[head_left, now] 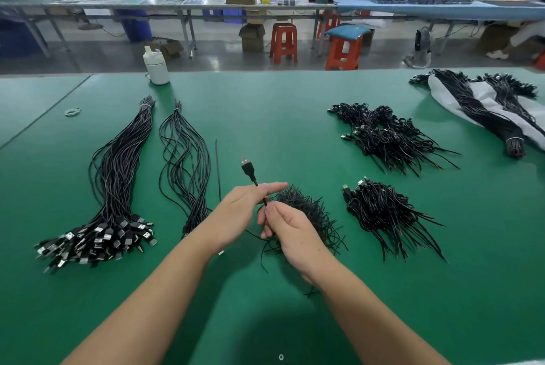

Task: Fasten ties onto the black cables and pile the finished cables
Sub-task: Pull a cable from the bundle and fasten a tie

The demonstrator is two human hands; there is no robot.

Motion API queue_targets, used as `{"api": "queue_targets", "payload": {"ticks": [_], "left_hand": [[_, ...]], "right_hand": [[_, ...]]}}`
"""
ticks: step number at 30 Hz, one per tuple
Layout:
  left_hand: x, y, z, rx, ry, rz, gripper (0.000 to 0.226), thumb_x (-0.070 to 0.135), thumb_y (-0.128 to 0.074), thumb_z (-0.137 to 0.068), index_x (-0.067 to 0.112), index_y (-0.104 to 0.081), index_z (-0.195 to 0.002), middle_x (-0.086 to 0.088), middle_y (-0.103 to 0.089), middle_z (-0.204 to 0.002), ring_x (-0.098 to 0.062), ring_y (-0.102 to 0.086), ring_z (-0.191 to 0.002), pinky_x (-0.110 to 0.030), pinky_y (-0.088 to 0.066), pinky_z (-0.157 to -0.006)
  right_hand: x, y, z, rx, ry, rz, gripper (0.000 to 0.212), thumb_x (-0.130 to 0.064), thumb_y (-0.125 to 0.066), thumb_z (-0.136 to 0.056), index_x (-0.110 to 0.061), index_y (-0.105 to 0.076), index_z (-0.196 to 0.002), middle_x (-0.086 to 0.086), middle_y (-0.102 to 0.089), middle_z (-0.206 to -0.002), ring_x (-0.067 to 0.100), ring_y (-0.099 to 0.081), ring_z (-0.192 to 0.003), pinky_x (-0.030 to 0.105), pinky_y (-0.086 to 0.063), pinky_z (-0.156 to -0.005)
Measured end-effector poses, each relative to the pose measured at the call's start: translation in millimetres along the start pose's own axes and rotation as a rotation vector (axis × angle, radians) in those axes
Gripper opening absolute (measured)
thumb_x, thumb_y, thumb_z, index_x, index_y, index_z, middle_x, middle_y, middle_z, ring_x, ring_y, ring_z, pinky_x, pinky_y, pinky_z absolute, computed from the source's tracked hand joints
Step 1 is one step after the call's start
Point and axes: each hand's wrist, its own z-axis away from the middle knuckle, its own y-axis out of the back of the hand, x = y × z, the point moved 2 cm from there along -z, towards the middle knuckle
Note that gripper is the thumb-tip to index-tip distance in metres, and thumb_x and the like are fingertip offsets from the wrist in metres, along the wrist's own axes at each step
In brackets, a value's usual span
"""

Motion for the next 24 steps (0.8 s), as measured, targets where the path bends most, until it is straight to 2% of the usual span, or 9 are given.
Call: {"api": "queue_targets", "payload": {"ticks": [4, 6, 9, 12, 14, 16, 20, 22, 24], "left_hand": [[2.9, 4.5, -3.6, 0.130, -0.117, 0.080, 0.046, 0.015, -0.028, -0.106, 0.023, -0.070, -0.121, 0.008, -0.067, -0.128, -0.004, -0.054, -0.127, -0.035, -0.035, -0.116], [9.6, 13.9, -9.4, 0.269, -0.187, 0.505, 0.044, 0.012, -0.028, -0.104, 0.005, -0.070, -0.115, -0.008, -0.067, -0.128, -0.018, -0.057, -0.128, -0.040, -0.037, -0.116], [14.0, 40.3, -12.3, 0.107, -0.194, 1.101, 0.046, 0.025, -0.034, -0.101, 0.004, -0.075, -0.103, -0.018, -0.069, -0.120, -0.034, -0.064, -0.116, -0.041, -0.057, -0.092], [5.2, 56.8, -0.1, -0.309, -0.054, 0.989, 0.042, 0.036, -0.043, -0.098, 0.009, -0.072, -0.112, -0.016, -0.075, -0.104, -0.031, -0.074, -0.090, -0.031, -0.060, -0.062], [-13.5, 56.7, 6.1, -0.572, 0.105, 0.741, 0.047, 0.037, -0.048, -0.099, -0.002, -0.066, -0.117, -0.027, -0.071, -0.104, -0.040, -0.072, -0.091, -0.036, -0.060, -0.064], [-38.5, 51.5, 10.4, -0.636, 0.296, 0.341, 0.049, 0.037, -0.046, -0.099, -0.006, -0.065, -0.114, -0.030, -0.070, -0.107, -0.042, -0.071, -0.097, -0.039, -0.060, -0.072], [-71.3, 48.0, 4.0, -0.290, 0.366, -0.076, 0.043, 0.031, -0.037, -0.108, 0.000, -0.067, -0.114, -0.011, -0.075, -0.109, -0.030, -0.069, -0.104, -0.047, -0.054, -0.096], [-73.8, 44.0, -4.2, -0.047, 0.218, 0.143, 0.041, 0.031, -0.034, -0.108, 0.005, -0.061, -0.125, -0.005, -0.071, -0.120, -0.016, -0.065, -0.113, -0.043, -0.045, -0.109], [-70.3, 41.9, -13.0, 0.184, 0.105, 0.629, 0.040, 0.027, -0.029, -0.109, 0.004, -0.056, -0.128, -0.012, -0.067, -0.126, -0.018, -0.064, -0.118, -0.039, -0.043, -0.110]], "right_hand": [[10.6, -6.4, -2.0, -0.035, -0.044, -0.055, 0.035, -0.028, -0.042, -0.103, -0.026, -0.064, -0.077, -0.001, -0.051, -0.067, 0.013, -0.055, -0.072, 0.033, -0.044, -0.084], [21.0, -12.7, -4.0, -0.040, -0.108, -0.080, 0.037, -0.023, -0.041, -0.106, -0.023, -0.064, -0.076, -0.004, -0.052, -0.066, 0.011, -0.054, -0.071, 0.041, -0.046, -0.090], [38.8, -21.2, -6.4, -0.007, -0.212, -0.193, 0.037, -0.018, -0.041, -0.107, -0.018, -0.060, -0.075, -0.006, -0.052, -0.070, 0.009, -0.052, -0.068, 0.049, -0.044, -0.098], [43.8, -25.5, -14.2, 0.003, -0.300, -0.581, 0.038, -0.016, -0.042, -0.106, -0.013, -0.058, -0.072, -0.001, -0.047, -0.068, 0.014, -0.048, -0.066, 0.035, -0.050, -0.082], [41.9, -25.0, -23.2, 0.036, -0.341, -0.775, 0.033, -0.015, -0.044, -0.104, -0.009, -0.059, -0.075, 0.002, -0.048, -0.069, 0.015, -0.048, -0.065, 0.033, -0.050, -0.076], [38.2, -23.0, -31.6, 0.044, -0.348, -0.762, 0.032, -0.016, -0.045, -0.103, -0.009, -0.059, -0.075, 0.003, -0.049, -0.069, 0.013, -0.048, -0.062, 0.029, -0.045, -0.070], [29.9, -21.4, -36.0, -0.008, -0.301, -0.535, 0.036, -0.020, -0.043, -0.105, -0.011, -0.058, -0.073, -0.001, -0.045, -0.064, 0.013, -0.041, -0.061, 0.028, -0.034, -0.064], [30.1, -23.8, -31.4, -0.033, -0.280, -0.461, 0.036, -0.021, -0.040, -0.106, -0.012, -0.056, -0.076, -0.002, -0.043, -0.064, 0.012, -0.040, -0.060, 0.027, -0.034, -0.063], [33.3, -33.9, -23.0, -0.075, -0.286, -0.411, 0.036, -0.022, -0.039, -0.107, -0.016, -0.054, -0.075, -0.003, -0.040, -0.063, 0.011, -0.038, -0.059, 0.027, -0.032, -0.061]]}}
